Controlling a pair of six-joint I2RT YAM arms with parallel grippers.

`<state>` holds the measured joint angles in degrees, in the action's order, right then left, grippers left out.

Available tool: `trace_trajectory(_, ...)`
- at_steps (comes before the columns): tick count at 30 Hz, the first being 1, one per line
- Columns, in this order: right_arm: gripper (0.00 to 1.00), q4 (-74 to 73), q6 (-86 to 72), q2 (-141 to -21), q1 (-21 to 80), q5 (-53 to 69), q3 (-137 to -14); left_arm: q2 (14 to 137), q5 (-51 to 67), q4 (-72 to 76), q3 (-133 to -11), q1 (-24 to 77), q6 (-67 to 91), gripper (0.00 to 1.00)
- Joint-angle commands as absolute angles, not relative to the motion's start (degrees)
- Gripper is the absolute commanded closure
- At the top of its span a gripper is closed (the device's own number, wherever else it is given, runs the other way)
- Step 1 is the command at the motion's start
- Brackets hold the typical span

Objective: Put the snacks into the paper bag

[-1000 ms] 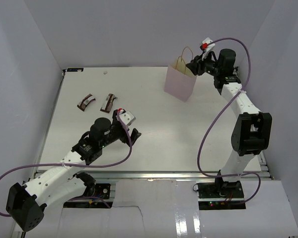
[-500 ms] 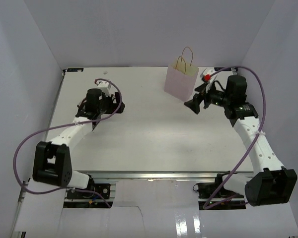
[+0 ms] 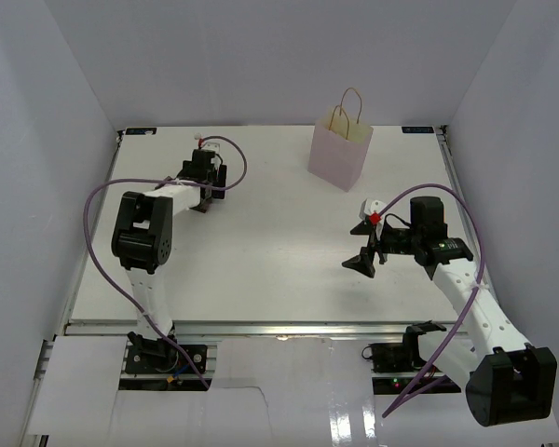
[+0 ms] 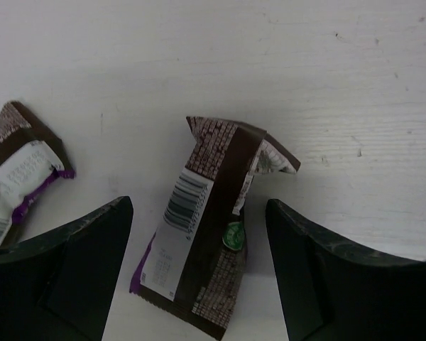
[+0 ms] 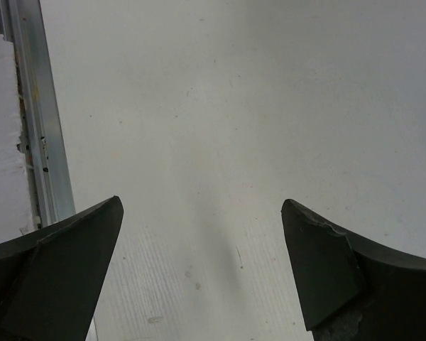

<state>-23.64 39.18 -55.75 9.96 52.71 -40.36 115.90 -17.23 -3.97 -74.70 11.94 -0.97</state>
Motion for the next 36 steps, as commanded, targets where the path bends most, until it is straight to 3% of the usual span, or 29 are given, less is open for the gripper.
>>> trace_trajectory(1, 0.02, -22.4, 41.8, -55.2, 9.7, 53.7, -41.6, 116.8, -17.8, -6.7, -80.4, 11.7, -4.5, 0.15)
trace_trajectory(11, 0.02, -22.1, 41.6, -54.8, 9.7, 52.7, -41.6, 118.0, -14.1, -8.6, -78.4, 11.7, -2.6, 0.32)
trace_trajectory(14, 0.02, -22.1, 41.6, -54.8, 9.6, 53.0, -41.5, 117.1, -12.6, -8.9, -77.5, 11.5, -1.8, 0.42)
trace_trajectory(15, 0.02, -22.1, 41.6, -54.8, 9.6, 53.2, -41.4, 116.2, -12.1, -9.0, -77.4, 11.6, -0.9, 0.50)
trace_trajectory(18, 0.02, -22.2, 41.7, -54.8, 9.6, 54.1, -41.3, 114.2, -7.5, -8.8, -76.6, 11.5, 2.1, 0.55)
trace_trajectory(25, 0.01, -22.3, 41.5, -55.2, 9.6, 57.7, -40.6, 104.3, 16.0, -4.9, -71.9, 11.7, 14.2, 0.62)
trace_trajectory(29, 0.00, -19.3, 36.8, -57.0, 9.6, 59.9, -39.8, 98.6, 39.2, 6.6, -62.4, 13.1, 25.6, 0.64)
trace_trajectory(33, 0.00, -14.2, 28.8, -60.2, 9.9, 61.3, -39.5, 95.3, 50.2, 16.8, -56.4, 19.1, 30.2, 0.64)
trace_trajectory(34, 0.05, -10.5, 22.8, -61.5, 10.5, 59.9, -39.8, 95.0, 51.4, 17.5, -55.9, 20.6, 30.4, 0.64)
trace_trajectory(36, 0.05, -9.0, 20.1, -62.9, 11.8, 58.9, -40.9, 94.5, 53.1, 18.2, -54.9, 25.2, 30.1, 0.64)
